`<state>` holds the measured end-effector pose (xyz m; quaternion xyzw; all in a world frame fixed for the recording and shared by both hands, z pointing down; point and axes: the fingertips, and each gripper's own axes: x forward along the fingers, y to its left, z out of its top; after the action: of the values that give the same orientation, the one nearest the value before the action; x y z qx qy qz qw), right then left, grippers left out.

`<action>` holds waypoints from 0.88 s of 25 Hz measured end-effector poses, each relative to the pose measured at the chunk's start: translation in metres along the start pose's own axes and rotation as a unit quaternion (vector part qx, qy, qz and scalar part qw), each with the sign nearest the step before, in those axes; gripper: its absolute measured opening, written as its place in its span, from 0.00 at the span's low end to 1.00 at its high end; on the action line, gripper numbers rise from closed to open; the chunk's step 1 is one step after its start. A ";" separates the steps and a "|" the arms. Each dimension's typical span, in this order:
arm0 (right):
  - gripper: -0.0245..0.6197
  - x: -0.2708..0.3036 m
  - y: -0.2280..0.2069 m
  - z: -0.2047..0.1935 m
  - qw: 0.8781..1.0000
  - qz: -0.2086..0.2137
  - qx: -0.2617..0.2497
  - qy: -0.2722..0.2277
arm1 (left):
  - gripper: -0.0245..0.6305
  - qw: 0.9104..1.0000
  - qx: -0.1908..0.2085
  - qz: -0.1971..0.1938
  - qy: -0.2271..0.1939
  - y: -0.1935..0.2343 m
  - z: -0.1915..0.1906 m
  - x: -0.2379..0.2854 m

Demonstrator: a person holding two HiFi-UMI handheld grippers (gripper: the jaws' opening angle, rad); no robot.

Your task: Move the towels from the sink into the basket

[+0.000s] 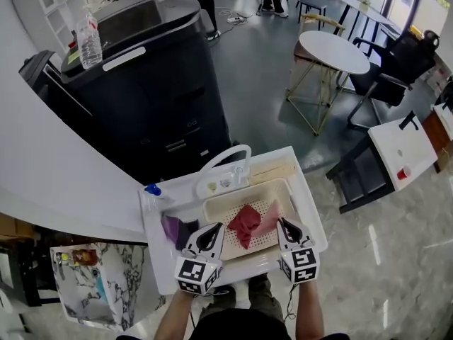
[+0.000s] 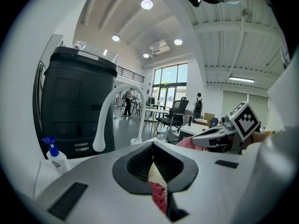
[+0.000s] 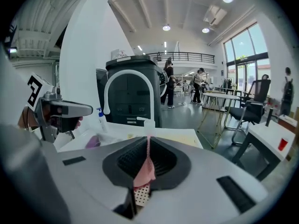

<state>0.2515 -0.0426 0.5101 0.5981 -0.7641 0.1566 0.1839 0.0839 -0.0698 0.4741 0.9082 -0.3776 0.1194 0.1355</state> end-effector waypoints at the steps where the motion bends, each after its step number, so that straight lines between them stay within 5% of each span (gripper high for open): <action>1: 0.10 0.004 -0.002 -0.006 1.000 0.004 0.002 0.006 | 0.05 1.000 -0.003 0.003 0.006 0.000 -0.006 0.003; 22: 0.10 0.052 -0.021 -0.104 0.993 0.056 0.032 0.101 | 0.05 0.995 -0.040 0.042 0.082 -0.001 -0.081 0.027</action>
<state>0.2702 -0.0441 0.6271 0.5409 -0.7688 0.2502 0.2319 0.0944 -0.0594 0.5584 0.8725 -0.4079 0.1834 0.1970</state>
